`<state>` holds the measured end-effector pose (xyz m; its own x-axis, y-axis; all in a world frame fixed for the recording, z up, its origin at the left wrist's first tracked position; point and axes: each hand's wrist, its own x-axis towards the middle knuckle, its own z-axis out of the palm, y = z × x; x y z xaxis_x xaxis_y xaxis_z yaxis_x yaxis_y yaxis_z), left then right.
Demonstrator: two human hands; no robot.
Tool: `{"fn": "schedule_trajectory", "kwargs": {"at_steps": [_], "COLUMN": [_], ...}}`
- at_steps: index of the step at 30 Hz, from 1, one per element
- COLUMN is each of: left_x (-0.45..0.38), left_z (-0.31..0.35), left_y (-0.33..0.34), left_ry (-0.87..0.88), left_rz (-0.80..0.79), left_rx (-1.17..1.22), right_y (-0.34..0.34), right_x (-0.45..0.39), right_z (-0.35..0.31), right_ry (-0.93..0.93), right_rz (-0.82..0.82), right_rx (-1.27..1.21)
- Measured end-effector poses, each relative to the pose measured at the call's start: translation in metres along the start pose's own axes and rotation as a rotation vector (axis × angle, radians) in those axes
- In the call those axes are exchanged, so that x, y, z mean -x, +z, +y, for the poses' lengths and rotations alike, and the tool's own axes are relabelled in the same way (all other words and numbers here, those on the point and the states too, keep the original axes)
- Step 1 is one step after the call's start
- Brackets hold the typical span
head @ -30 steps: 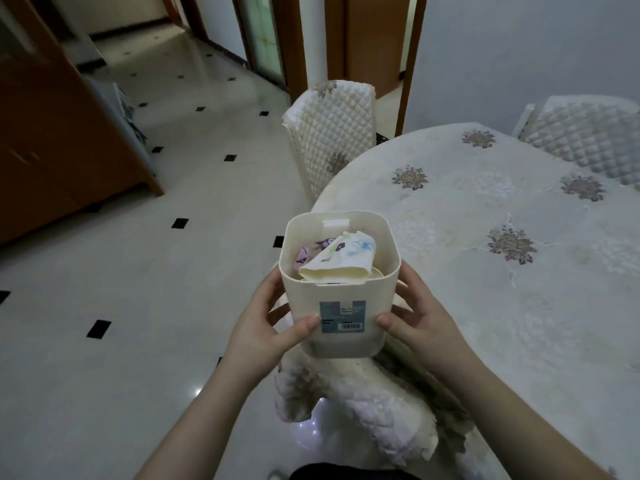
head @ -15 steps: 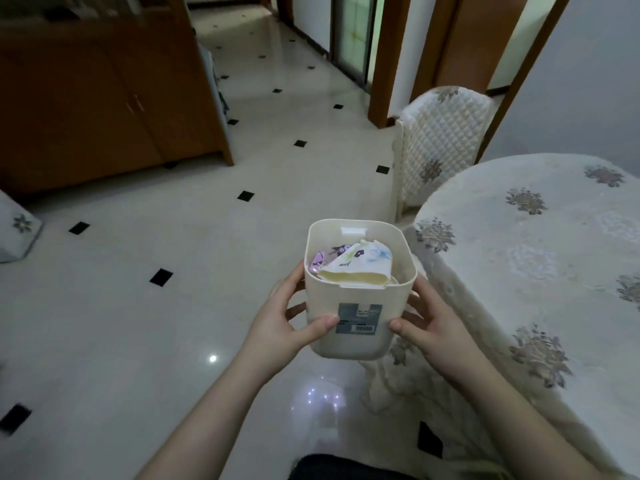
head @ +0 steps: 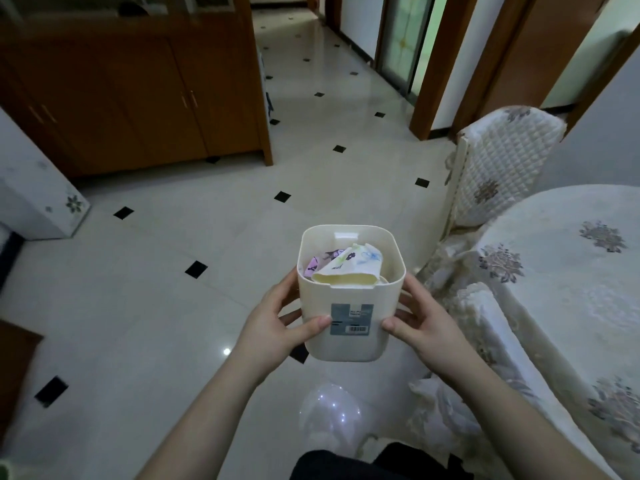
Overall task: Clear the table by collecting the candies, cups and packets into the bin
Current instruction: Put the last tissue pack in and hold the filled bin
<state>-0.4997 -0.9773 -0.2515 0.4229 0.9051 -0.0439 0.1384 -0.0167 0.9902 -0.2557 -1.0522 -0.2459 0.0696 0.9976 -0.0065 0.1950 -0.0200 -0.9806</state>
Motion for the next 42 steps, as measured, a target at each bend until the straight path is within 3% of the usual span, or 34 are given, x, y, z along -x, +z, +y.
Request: {"fn": "schedule_trajectory", "kwargs": {"at_steps": [13, 25, 42], "left_x": [-0.115, -0.239, -0.461], "left_z": [-0.006, 0.005, 0.009], "left_y": [-0.022, -0.023, -0.023], "left_ry": [0.0, 0.009, 0.113], "left_rz": [-0.091, -0.043, -0.214], "left_rx": [-0.092, -0.123, -0.14], "right_y": [-0.022, -0.06, -0.114], "right_x": [-0.099, -0.218, -0.377], "right_z": [0.015, 0.015, 0.027], "right_ry": [-0.03, -0.007, -0.007], "right_rz": [0.008, 0.015, 0.322], "right_rx": [0.046, 0.04, 0.058]}}
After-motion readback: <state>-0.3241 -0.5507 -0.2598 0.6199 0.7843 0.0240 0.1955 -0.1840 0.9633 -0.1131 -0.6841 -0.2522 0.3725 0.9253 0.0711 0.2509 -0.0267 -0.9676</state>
